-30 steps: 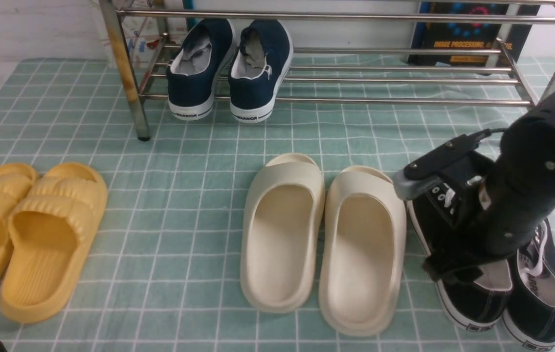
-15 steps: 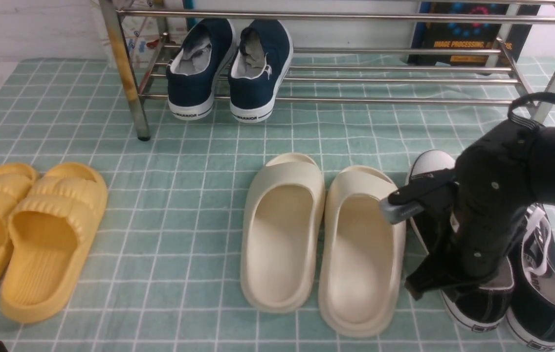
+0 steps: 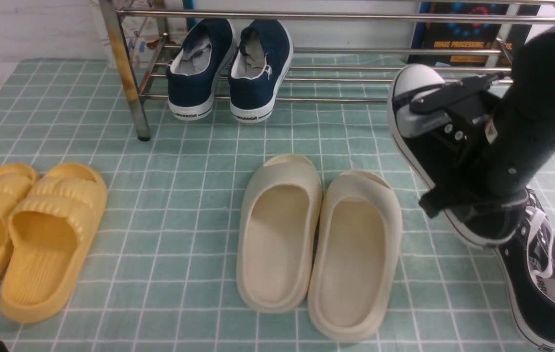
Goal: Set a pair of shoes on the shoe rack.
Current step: Use the right arm to put a shoe into the shoe rack
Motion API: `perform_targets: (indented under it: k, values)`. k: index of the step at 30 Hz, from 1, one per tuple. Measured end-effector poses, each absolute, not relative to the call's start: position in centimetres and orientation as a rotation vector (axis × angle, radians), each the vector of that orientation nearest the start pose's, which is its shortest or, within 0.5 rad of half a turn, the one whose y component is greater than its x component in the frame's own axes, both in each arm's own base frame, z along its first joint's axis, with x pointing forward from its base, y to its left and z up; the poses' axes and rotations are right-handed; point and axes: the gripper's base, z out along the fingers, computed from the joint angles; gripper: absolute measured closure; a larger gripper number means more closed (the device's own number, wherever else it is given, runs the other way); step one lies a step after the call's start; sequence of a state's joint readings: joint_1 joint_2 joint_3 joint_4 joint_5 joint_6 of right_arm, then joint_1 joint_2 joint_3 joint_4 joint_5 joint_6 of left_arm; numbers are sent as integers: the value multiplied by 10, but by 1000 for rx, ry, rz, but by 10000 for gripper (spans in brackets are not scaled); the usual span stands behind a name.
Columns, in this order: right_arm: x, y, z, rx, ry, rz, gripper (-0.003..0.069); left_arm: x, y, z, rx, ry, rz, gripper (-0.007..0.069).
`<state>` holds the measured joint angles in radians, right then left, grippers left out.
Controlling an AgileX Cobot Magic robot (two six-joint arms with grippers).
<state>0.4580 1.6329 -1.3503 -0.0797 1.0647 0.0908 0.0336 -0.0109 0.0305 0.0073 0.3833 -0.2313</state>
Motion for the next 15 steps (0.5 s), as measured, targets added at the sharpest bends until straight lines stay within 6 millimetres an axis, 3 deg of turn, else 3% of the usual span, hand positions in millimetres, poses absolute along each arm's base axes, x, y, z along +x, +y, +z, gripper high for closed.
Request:
perform_targets:
  k: [15]
  values:
    - [411, 141, 284, -521, 2749, 17, 639, 52, 2, 169, -245, 1873, -128, 497]
